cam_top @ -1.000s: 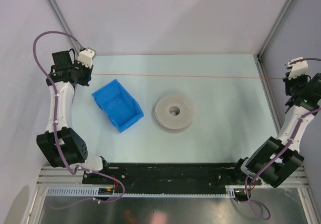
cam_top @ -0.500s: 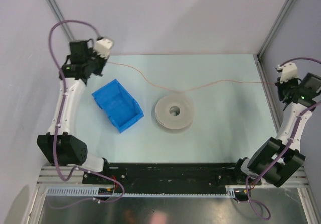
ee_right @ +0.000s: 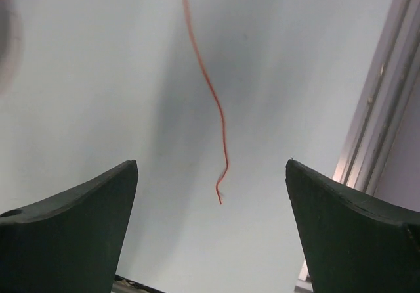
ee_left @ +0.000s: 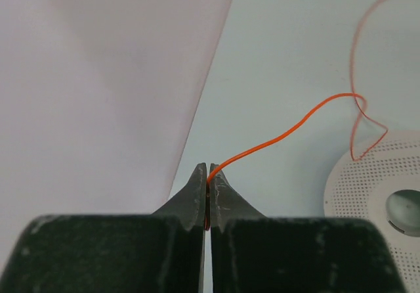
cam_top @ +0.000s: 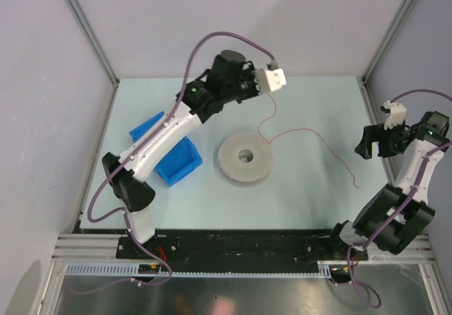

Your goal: Wrap the cables

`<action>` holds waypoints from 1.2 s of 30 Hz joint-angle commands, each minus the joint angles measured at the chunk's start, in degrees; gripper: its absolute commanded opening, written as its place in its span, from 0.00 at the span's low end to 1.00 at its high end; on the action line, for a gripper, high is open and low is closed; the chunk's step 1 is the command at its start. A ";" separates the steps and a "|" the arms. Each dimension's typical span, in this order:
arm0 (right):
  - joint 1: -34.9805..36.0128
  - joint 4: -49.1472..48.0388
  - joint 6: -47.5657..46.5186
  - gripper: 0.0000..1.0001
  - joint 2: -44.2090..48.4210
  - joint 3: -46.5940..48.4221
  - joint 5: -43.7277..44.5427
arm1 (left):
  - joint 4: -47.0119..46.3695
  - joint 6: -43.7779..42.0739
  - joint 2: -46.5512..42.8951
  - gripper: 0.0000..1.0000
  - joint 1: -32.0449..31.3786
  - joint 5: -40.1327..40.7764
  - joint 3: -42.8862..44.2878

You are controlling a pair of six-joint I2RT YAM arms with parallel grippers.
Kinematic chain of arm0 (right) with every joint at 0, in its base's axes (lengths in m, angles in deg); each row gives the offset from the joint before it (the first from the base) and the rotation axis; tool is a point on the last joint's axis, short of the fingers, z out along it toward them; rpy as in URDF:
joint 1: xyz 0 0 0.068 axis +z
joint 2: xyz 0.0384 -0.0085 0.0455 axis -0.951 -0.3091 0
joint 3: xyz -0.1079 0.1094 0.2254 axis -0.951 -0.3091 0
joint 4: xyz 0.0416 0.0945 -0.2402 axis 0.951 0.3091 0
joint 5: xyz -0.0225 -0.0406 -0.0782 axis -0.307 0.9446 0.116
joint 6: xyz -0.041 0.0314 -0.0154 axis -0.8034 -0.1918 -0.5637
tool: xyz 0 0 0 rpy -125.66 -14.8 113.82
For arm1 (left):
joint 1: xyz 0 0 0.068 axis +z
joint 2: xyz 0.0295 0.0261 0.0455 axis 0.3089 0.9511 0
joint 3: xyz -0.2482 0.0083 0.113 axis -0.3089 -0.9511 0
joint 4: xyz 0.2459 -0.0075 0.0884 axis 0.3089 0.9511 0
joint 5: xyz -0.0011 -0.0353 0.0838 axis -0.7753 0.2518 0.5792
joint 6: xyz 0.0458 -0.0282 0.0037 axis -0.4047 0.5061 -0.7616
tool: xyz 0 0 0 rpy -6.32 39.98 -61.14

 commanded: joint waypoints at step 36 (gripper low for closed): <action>60.65 -17.02 39.93 0.60 9.66 8.77 -23.65 | -56.71 -51.78 -35.55 0.06 -17.62 -13.41 -64.63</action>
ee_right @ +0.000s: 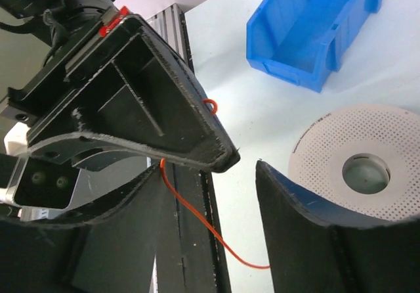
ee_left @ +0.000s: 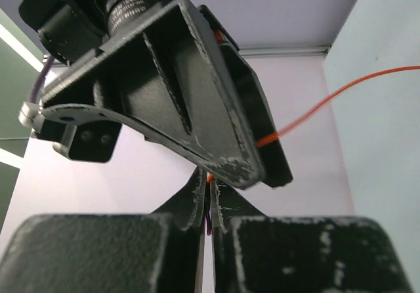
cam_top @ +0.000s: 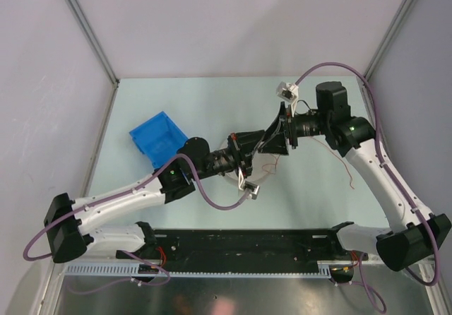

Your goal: Wrap the cables

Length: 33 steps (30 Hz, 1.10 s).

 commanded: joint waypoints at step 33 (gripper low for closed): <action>-4.05 8.65 -39.96 0.00 10.66 -0.82 14.29 | 39.58 93.97 -2.73 0.92 24.68 -25.14 31.77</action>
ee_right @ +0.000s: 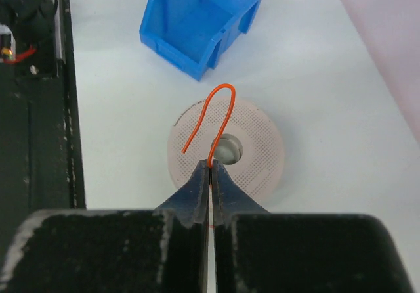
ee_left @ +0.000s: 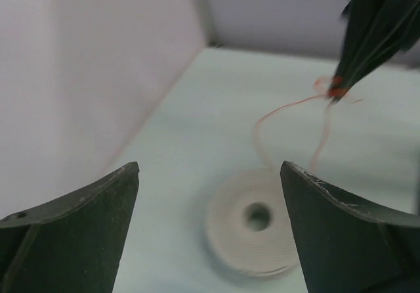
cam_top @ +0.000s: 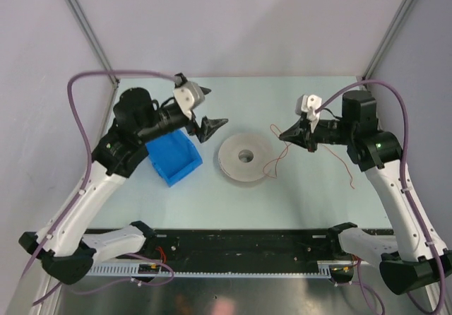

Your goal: Wrap the cables

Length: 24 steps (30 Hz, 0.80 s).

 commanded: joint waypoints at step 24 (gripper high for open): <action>21.30 0.46 -9.80 0.00 1.26 0.15 18.72 | 1.54 39.78 16.42 0.55 -3.28 -30.80 4.56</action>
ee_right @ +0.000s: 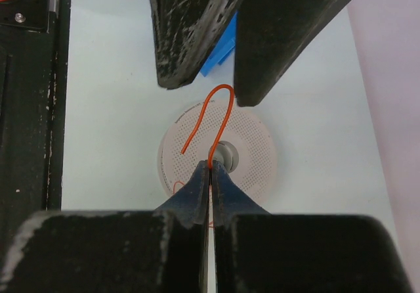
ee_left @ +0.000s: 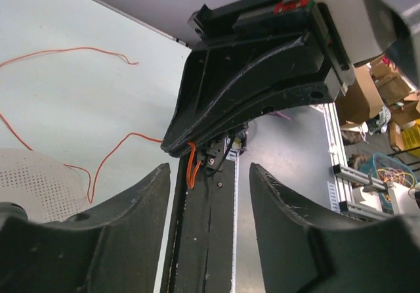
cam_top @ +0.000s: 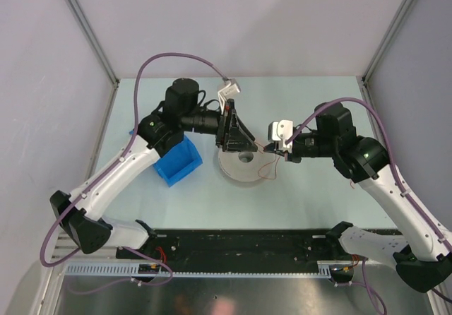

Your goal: Wrap the cables

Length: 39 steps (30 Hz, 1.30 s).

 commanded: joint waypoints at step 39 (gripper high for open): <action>-17.95 -15.24 24.12 0.99 2.54 -4.85 -14.03 | -17.53 10.63 -0.79 0.00 3.19 0.74 -6.03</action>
